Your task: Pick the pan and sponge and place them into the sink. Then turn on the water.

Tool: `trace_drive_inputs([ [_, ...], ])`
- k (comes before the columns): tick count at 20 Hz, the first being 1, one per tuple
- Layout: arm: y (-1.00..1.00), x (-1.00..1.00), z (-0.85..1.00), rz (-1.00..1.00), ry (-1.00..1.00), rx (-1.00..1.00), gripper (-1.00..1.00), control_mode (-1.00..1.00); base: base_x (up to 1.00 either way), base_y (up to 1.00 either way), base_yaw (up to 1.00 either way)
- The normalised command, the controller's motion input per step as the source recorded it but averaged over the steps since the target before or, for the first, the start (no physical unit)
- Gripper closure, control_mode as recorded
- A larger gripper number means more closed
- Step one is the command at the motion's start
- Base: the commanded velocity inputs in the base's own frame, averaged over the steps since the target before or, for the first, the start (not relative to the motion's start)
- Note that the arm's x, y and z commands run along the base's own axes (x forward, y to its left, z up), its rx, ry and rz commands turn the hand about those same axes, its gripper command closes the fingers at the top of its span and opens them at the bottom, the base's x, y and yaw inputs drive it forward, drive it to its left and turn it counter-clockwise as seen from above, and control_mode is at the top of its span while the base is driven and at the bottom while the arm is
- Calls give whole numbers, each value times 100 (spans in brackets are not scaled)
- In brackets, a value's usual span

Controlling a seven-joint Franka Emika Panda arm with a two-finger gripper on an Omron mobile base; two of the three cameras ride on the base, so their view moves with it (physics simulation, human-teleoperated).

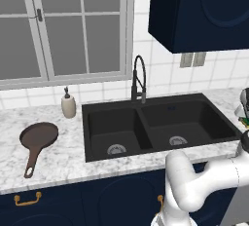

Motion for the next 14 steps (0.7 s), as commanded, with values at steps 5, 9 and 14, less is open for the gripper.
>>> trace_drive_inputs([
  [5, 26, -4, -52, 0, 0, -5, 100, -100, 0, 0, 0],
  [9, 4, -38, -41, 0, -5, -5, 100, -100, 0, 0, 0],
  [14, 11, -79, 10, 0, -14, -3, 100, -100, 0, 0, 0],
])
